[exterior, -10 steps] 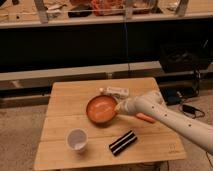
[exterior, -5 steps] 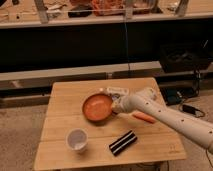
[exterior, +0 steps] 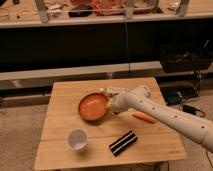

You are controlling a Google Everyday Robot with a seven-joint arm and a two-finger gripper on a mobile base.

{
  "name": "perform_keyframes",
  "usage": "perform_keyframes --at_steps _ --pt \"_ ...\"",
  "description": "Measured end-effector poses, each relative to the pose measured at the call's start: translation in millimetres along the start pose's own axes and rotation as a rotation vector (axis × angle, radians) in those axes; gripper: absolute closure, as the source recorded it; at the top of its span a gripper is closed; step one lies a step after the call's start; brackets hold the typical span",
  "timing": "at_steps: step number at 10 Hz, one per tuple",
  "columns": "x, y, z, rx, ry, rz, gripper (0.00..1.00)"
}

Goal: Drag the ceramic bowl in a circle

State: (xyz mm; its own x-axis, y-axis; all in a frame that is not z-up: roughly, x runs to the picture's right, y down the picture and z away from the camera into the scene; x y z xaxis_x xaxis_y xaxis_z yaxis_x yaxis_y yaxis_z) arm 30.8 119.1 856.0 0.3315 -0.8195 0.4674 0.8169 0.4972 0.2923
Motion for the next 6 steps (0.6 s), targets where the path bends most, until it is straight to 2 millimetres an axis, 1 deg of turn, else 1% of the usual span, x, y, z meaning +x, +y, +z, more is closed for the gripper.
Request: perform_keyframes --at_steps 2,3,4,5,6 --pt "15 12 6 -0.004 0.008 0.036 0.98" --pt "28 24 6 -0.02 0.02 0.07 0.98" --pt "34 37 3 -0.033 0.033 0.108 0.98" --pt "40 53 -6 -0.051 0.057 0.151 0.98" --pt "44 72 -23 -0.077 0.095 0.202 0.98"
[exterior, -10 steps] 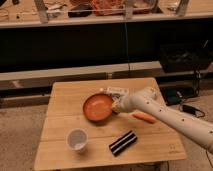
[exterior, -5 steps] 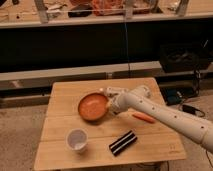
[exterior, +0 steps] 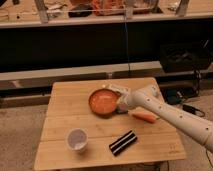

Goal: Drag the ceramic bowl in a circle

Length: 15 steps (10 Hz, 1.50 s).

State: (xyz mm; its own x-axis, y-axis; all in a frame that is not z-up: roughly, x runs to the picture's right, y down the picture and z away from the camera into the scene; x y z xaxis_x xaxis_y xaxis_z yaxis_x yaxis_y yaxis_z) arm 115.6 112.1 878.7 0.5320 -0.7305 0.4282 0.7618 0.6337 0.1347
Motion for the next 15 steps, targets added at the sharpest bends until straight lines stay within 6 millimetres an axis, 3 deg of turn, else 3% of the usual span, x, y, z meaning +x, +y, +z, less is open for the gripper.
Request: perform_keyframes --at_steps 3,6,8,10,13,15 --pt "-8 26 -44 -0.051 0.05 0.051 0.98" --pt "-56 39 -62 -0.08 0.021 0.048 0.98" --pt "-93 33 -56 -0.074 -0.023 0.032 0.98" --pt "-111 16 -45 -0.065 -0.059 0.008 0.98" --pt "-124 -12 -22 -0.042 -0.105 -0.036 0.98" --pt "-112 -37 2 -0.027 -0.119 -0.054 0.98"
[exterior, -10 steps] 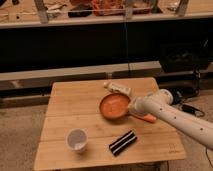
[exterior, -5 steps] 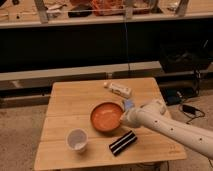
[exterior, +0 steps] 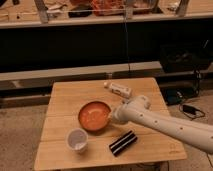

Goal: Drag the ceramic bowl in a circle

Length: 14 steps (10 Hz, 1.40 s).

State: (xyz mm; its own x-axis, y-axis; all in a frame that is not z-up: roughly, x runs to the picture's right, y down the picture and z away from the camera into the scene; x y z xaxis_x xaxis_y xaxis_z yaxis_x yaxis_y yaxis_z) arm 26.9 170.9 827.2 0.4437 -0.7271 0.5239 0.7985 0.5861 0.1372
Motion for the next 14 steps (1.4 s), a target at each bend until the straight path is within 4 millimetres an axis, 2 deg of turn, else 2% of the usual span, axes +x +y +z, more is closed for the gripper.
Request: perform_keyframes --at_steps 1,2,4,6,8,9,11,13,14 --pt "12 -8 7 0.003 -0.002 -0.005 0.98" --pt "41 -17 17 0.005 0.006 -0.006 0.98" --pt "78 -16 18 0.003 0.036 0.014 0.98" --pt "107 5 6 -0.012 0.072 0.056 0.98" --pt "120 34 -17 -0.029 0.106 0.094 0.98" --pt "116 48 -31 -0.034 0.118 0.106 0.98" --pt "91 58 -47 -0.037 0.12 0.1 0.98" --pt "51 56 -53 -0.032 0.1 0.068 0.98" --pt "40 49 -50 -0.028 0.087 0.054 0.98"
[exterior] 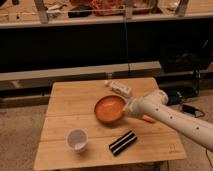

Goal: Drag the ceramic bowl in a circle

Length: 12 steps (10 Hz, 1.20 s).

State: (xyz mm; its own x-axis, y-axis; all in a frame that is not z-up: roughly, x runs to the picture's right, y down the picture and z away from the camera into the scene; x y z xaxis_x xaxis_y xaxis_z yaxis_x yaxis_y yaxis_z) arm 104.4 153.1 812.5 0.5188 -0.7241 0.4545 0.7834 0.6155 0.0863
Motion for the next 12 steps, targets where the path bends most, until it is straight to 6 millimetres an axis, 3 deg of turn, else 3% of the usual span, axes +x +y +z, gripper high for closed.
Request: perform_keyframes --at_steps 2,6,9,12 --pt "-32 -30 19 0.016 -0.05 -0.05 0.98" --pt "-63 -92 63 0.055 -0.141 -0.153 0.98" --pt "-42 -123 89 0.06 -0.145 -0.177 0.98" --pt "-16 -111 90 0.036 -0.096 -0.112 0.98"
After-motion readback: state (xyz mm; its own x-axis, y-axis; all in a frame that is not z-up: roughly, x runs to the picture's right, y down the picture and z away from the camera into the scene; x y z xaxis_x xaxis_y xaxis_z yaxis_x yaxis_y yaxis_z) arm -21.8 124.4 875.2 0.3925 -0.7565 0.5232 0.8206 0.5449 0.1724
